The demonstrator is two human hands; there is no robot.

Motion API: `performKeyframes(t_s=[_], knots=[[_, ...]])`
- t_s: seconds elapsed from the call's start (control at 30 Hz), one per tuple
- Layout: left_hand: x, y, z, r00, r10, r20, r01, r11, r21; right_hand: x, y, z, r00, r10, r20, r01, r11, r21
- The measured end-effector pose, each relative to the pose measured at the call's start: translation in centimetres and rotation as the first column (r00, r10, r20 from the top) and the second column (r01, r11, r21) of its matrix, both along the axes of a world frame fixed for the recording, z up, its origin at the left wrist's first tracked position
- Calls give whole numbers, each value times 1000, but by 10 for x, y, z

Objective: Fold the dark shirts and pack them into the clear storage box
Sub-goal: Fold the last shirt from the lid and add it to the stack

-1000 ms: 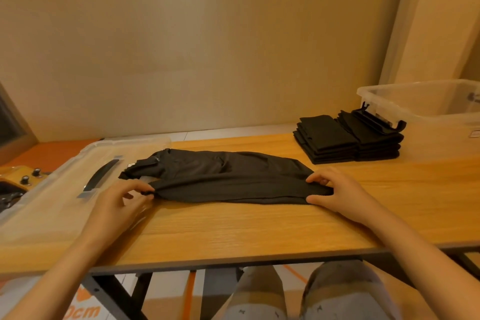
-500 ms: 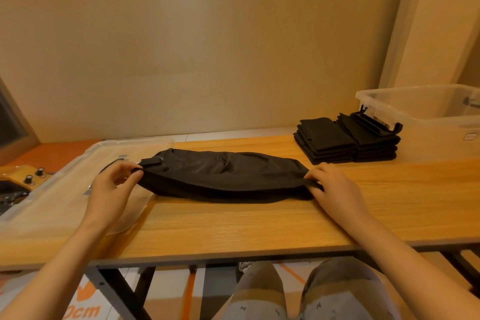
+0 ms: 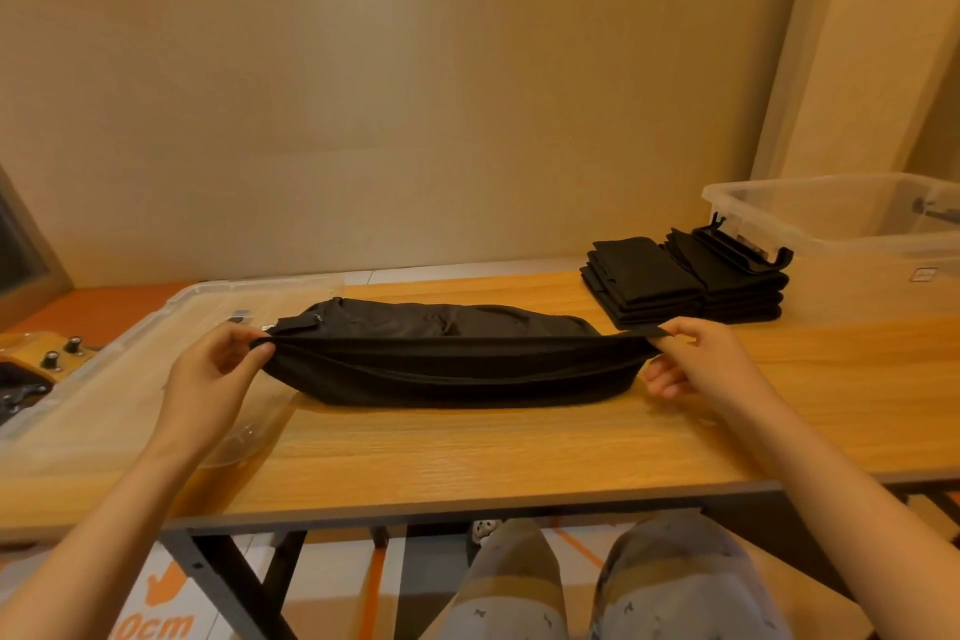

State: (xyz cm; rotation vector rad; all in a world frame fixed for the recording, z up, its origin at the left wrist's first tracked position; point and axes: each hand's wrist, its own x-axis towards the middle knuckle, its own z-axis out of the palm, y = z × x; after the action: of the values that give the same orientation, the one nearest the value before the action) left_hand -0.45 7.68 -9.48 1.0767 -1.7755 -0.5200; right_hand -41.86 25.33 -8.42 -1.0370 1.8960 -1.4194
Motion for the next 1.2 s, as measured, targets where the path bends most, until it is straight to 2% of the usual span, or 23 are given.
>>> performKeyframes(t_s=[0.1, 0.2, 0.27, 0.3, 0.33, 0.37, 0.4, 0.43, 0.47, 0.5, 0.53, 0.57, 0.7, 0.8, 0.97, 1.1, 1.2], knots=[[-3, 3, -2, 1000, -24, 15, 24, 1000, 1, 8, -3, -2, 993, 15, 115, -15, 1000, 2], [-3, 8, 0, 999, -28, 31, 28, 1000, 0, 10, -3, 0, 991, 14, 132, -13, 1000, -10], [0, 12, 5, 999, -19, 28, 20, 1000, -20, 5, 1, 10, 990, 11, 143, 1, 996, -86], [2, 15, 7, 999, -16, 27, 17, 999, -35, 2, 5, 16, 993, -4, 119, 19, 992, -124], [4, 20, 8, 999, -19, 29, 20, 999, -50, -2, 10, 21, 999, -40, 28, 44, 987, -152], [7, 24, 7, 999, -29, 38, 32, 998, -63, -7, 15, 22, 983, -99, -157, 74, 985, -158], [9, 29, 3, 997, -49, 64, 53, 996, -69, -12, 20, 20, 900, -149, -410, 106, 986, -126], [11, 34, -1, 991, -70, 112, 77, 995, -62, -15, 25, 16, 743, -142, -654, 144, 988, -51], [13, 38, -7, 980, -85, 179, 97, 994, -56, -15, 30, 9, 567, -80, -820, 188, 981, 35], [17, 42, -15, 963, -99, 251, 116, 992, -52, -16, 35, -3, 434, -10, -901, 229, 968, 99], [20, 46, -22, 942, -107, 318, 129, 990, -49, -16, 40, -15, 360, 35, -932, 249, 959, 132], [22, 50, -27, 920, -109, 377, 137, 989, -47, -17, 45, -26, 325, 44, -945, 248, 960, 131], [29, 62, -39, 860, -100, 500, 184, 975, -122, -18, 60, -53, 282, -37, -959, 46, 999, -25], [31, 72, -36, 846, -60, 530, 189, 963, -193, -14, 72, -63, 243, 2, -970, -134, 990, -32], [42, 83, -43, 817, -31, 576, 182, 961, -207, -14, 98, -78, 326, 71, -943, -190, 982, 8], [49, 90, -43, 838, -50, 543, 163, 973, -163, -16, 111, -80, 290, 24, -957, -269, 961, -58], [55, 95, -43, 869, -56, 491, 135, 983, -127, -11, 117, -70, 414, -9, -910, -313, 938, -152]])
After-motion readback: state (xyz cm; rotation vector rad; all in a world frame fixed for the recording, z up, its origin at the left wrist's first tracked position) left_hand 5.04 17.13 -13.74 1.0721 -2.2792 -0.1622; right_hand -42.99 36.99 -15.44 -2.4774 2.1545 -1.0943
